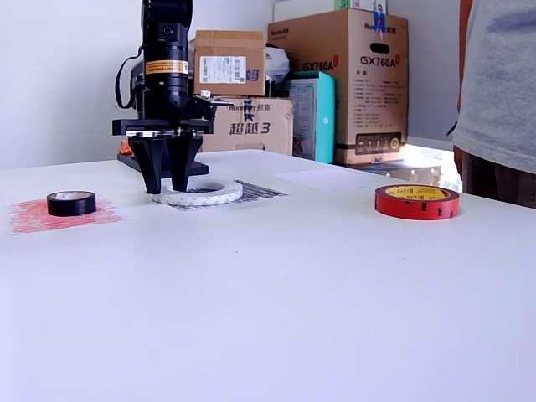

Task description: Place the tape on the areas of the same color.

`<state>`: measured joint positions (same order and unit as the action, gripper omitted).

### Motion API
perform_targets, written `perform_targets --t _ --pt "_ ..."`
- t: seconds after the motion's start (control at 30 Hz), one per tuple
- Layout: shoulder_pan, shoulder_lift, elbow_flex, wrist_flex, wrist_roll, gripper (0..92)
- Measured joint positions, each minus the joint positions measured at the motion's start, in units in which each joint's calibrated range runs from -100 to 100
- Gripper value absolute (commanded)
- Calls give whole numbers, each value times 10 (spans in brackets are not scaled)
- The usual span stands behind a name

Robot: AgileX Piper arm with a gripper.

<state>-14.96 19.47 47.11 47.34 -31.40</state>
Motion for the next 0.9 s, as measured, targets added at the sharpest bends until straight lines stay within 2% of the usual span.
perform_targets --t 0.77,0.83,0.9 --pt "-6 13 0 0 -1 507" --pt "-6 13 0 0 -1 438" --pt "-6 13 -7 0 -1 273"
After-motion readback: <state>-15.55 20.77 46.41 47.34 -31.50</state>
